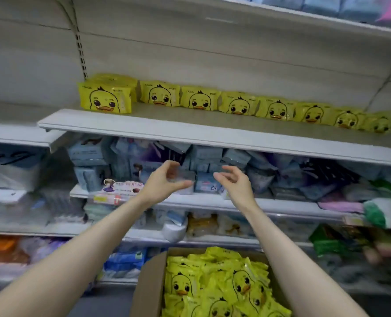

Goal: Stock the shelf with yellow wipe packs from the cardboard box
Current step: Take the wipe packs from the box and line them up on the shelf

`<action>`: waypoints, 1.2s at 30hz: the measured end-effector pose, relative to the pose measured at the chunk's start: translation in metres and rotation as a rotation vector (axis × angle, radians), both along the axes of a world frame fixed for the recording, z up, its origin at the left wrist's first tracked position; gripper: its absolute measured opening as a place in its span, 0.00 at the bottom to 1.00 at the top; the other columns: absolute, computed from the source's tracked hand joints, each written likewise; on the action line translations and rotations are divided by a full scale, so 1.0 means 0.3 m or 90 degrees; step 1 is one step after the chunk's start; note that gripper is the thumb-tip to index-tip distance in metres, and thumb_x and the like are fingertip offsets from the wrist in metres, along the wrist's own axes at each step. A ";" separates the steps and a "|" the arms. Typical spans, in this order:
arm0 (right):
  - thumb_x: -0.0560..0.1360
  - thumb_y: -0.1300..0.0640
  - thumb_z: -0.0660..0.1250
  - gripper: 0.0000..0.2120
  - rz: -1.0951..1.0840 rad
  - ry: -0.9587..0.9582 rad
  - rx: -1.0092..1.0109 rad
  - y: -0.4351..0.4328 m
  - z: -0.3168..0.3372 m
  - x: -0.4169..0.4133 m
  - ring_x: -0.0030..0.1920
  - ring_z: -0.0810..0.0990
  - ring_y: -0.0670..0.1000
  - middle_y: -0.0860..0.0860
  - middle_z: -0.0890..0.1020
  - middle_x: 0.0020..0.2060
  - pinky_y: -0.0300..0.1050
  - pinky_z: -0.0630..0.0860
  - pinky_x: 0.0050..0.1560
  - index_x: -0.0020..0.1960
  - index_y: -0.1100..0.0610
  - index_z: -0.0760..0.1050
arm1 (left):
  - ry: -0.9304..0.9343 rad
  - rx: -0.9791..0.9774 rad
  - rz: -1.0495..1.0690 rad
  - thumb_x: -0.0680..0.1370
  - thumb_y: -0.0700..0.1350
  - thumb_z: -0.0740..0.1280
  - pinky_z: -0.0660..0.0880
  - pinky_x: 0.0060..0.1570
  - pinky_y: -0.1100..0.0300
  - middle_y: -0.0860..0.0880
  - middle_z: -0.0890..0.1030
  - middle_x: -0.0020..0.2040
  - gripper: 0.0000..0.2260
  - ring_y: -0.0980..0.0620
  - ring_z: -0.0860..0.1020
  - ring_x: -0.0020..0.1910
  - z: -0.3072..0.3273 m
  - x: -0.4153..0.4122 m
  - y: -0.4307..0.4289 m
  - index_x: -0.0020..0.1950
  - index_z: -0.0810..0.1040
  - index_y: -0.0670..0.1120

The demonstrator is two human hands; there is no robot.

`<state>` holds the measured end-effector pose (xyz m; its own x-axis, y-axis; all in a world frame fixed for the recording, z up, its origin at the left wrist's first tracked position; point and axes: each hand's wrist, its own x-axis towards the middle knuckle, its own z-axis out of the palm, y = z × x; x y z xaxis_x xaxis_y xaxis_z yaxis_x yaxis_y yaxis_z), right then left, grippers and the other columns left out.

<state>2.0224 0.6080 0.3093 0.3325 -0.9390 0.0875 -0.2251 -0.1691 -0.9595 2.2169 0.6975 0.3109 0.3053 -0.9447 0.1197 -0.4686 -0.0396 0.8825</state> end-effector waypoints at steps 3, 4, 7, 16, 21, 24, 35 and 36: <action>0.73 0.56 0.71 0.18 -0.013 0.004 0.047 0.026 -0.131 -0.106 0.51 0.79 0.49 0.52 0.81 0.49 0.39 0.73 0.51 0.61 0.59 0.72 | 0.049 0.051 -0.009 0.67 0.53 0.77 0.73 0.53 0.58 0.48 0.77 0.55 0.29 0.49 0.76 0.54 -0.122 -0.101 0.021 0.62 0.71 0.45; 0.73 0.57 0.71 0.17 -0.014 0.008 0.062 0.032 -0.175 -0.138 0.50 0.79 0.50 0.54 0.81 0.48 0.39 0.73 0.51 0.60 0.59 0.73 | 0.067 0.067 -0.008 0.64 0.56 0.78 0.74 0.54 0.57 0.47 0.78 0.54 0.31 0.49 0.77 0.54 -0.167 -0.127 0.027 0.61 0.71 0.46; 0.73 0.57 0.71 0.15 -0.013 0.026 0.114 0.057 -0.300 -0.214 0.49 0.79 0.50 0.53 0.81 0.46 0.37 0.74 0.49 0.57 0.56 0.73 | 0.088 0.117 -0.007 0.63 0.54 0.78 0.73 0.56 0.56 0.49 0.78 0.52 0.29 0.49 0.77 0.53 -0.293 -0.195 0.042 0.58 0.72 0.47; 0.73 0.54 0.71 0.17 -0.029 0.104 0.264 0.158 -0.670 -0.362 0.50 0.80 0.48 0.51 0.82 0.48 0.33 0.72 0.46 0.61 0.55 0.73 | 0.127 0.324 -0.036 0.66 0.56 0.77 0.73 0.42 0.73 0.52 0.79 0.54 0.28 0.57 0.78 0.50 -0.667 -0.304 0.110 0.61 0.72 0.48; 0.73 0.52 0.71 0.20 -0.056 0.151 0.333 0.216 -0.831 -0.417 0.53 0.80 0.50 0.51 0.82 0.49 0.43 0.74 0.53 0.62 0.56 0.74 | 0.175 0.420 -0.012 0.68 0.50 0.76 0.77 0.46 0.57 0.46 0.78 0.55 0.24 0.50 0.78 0.49 -0.850 -0.338 0.144 0.59 0.72 0.47; 0.73 0.52 0.70 0.20 -0.074 0.178 0.361 0.237 -0.895 -0.447 0.53 0.78 0.49 0.49 0.80 0.48 0.42 0.74 0.52 0.62 0.57 0.73 | 0.197 0.456 -0.024 0.68 0.49 0.76 0.77 0.47 0.56 0.46 0.78 0.55 0.24 0.48 0.79 0.52 -0.928 -0.366 0.136 0.60 0.72 0.46; 0.74 0.52 0.70 0.15 -0.178 0.203 0.411 0.181 -1.049 -0.543 0.49 0.77 0.45 0.44 0.79 0.46 0.36 0.71 0.47 0.58 0.53 0.74 | 0.221 0.505 -0.067 0.69 0.53 0.75 0.72 0.48 0.61 0.49 0.74 0.62 0.32 0.52 0.75 0.56 -1.108 -0.553 -0.032 0.69 0.67 0.45; 0.74 0.52 0.70 0.14 -0.185 0.201 0.413 0.169 -1.057 -0.550 0.50 0.77 0.45 0.46 0.79 0.47 0.34 0.70 0.46 0.58 0.53 0.74 | 0.229 0.507 -0.059 0.69 0.53 0.75 0.71 0.48 0.60 0.49 0.73 0.62 0.33 0.52 0.74 0.56 -1.117 -0.573 -0.052 0.69 0.67 0.45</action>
